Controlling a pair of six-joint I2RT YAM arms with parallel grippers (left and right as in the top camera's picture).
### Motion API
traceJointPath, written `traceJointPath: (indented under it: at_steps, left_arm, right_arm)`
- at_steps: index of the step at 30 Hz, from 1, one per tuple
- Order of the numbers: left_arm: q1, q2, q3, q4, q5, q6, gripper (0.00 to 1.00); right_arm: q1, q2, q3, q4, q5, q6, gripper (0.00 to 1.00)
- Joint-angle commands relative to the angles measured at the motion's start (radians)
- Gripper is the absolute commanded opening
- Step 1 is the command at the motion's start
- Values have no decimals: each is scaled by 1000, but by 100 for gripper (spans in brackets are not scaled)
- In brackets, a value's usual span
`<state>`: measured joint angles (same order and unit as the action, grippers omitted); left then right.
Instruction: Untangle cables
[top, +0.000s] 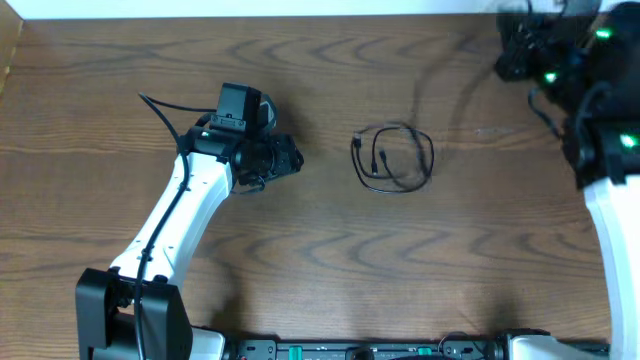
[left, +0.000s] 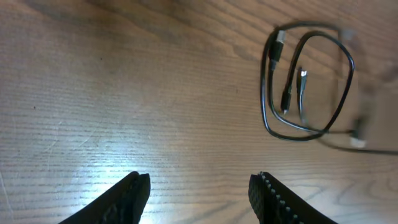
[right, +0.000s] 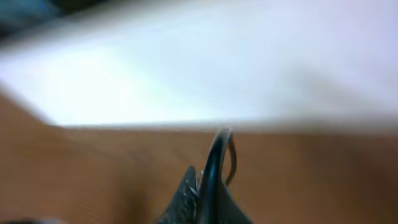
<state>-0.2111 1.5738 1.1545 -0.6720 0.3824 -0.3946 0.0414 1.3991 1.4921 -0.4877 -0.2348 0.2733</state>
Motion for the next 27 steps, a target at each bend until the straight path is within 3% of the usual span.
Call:
traceJointPath:
  at_steps: [1, 6, 12, 17, 19, 23, 27]
  left_arm:
    - [2, -6, 5, -5, -9, 9, 56]
    - [2, -6, 2, -4, -9, 9, 56]
    - [2, -6, 2, -8, -10, 9, 56]
    - [2, -6, 2, -8, -10, 9, 57]
    - [2, -6, 2, -8, -10, 9, 57]
    - [2, -6, 2, -7, -10, 9, 56]
    - [2, -6, 1, -7, -10, 9, 56]
  right_arm:
    - [-1, 67, 0, -78, 263, -31, 1]
    - [13, 98, 0, 51, -188, -127, 1]
    - [36, 97, 0, 542, -665, -90, 1]
    - [32, 97, 0, 837, -697, 71, 1]
    - [22, 97, 0, 809, -645, 71, 1]
    - [-13, 98, 0, 501, -436, 47, 1]
    - [-36, 98, 0, 157, -80, -102, 1]
